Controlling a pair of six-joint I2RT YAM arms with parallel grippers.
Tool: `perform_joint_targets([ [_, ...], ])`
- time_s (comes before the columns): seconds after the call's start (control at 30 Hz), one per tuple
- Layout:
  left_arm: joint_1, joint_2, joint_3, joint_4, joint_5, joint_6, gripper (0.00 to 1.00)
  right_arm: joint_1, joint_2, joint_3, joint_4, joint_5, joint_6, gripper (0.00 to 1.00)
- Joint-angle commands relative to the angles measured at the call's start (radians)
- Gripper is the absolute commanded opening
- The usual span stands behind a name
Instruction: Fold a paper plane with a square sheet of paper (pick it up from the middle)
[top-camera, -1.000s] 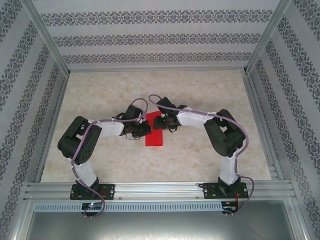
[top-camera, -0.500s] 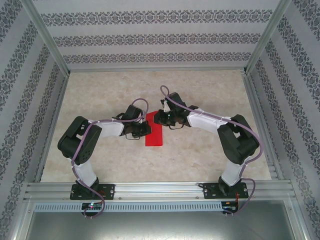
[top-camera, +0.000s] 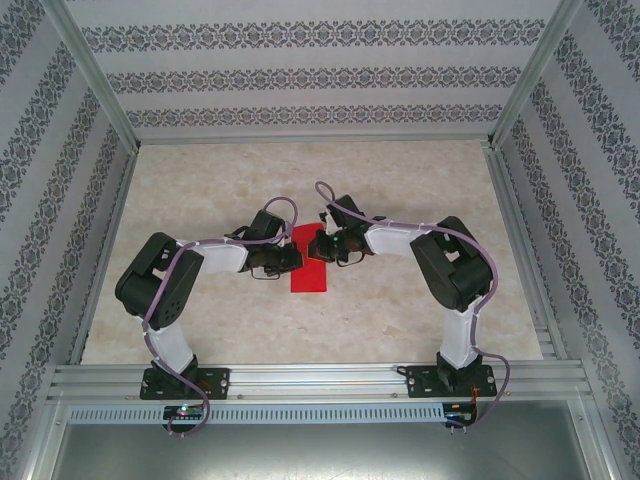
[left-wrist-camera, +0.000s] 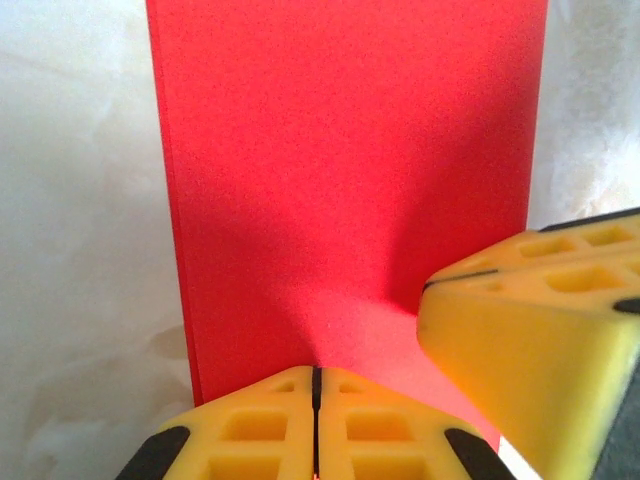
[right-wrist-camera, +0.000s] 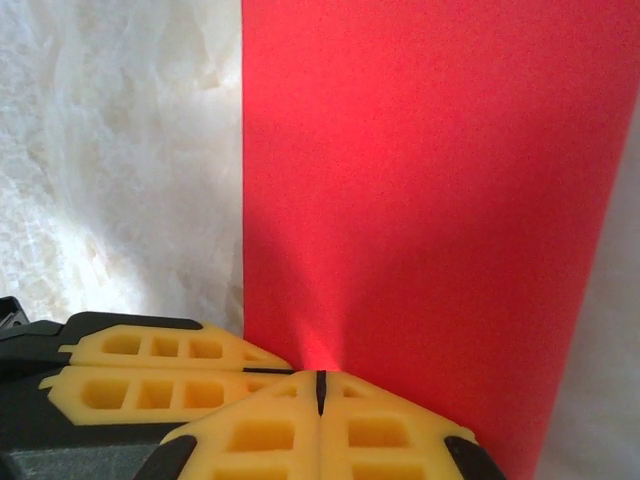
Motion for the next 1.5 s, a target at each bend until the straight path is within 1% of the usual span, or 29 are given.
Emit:
perform_joint_targets([
  [0.0,0.013,0.063,-0.049,-0.103,-0.11,0.03,0.09,-0.019,0.028,-0.016,-0.003,-0.018,-0.048,0.01],
  [0.27,0.014,0.067,-0.04,-0.121,-0.11,0.04,0.09,-0.043,0.047,-0.038,0.009,-0.016,-0.101,0.0],
  [0.47,0.021,0.061,-0.035,-0.15,-0.103,0.061,0.09,-0.068,0.036,-0.053,-0.032,0.006,-0.181,0.0],
  [0.57,0.022,0.062,-0.032,-0.162,-0.102,0.068,0.09,-0.077,0.005,-0.067,0.006,-0.035,-0.164,0.0],
  [0.67,0.022,0.063,-0.032,-0.162,-0.1,0.067,0.09,-0.066,-0.035,-0.093,0.081,-0.086,-0.102,0.0],
  [0.83,0.022,0.063,-0.026,-0.17,-0.1,0.069,0.09,-0.018,-0.046,-0.124,0.142,-0.124,-0.03,0.0],
  [1.0,0.022,0.061,-0.016,-0.188,-0.102,0.08,0.09,-0.011,-0.026,-0.14,0.101,-0.103,-0.052,0.0],
  [1.2,0.023,0.058,-0.013,-0.208,-0.106,0.092,0.09,-0.024,-0.029,-0.135,-0.019,-0.045,-0.145,0.0],
  [1.47,0.023,0.063,-0.013,-0.218,-0.102,0.104,0.09,-0.038,-0.081,-0.167,-0.038,-0.037,-0.164,0.0],
])
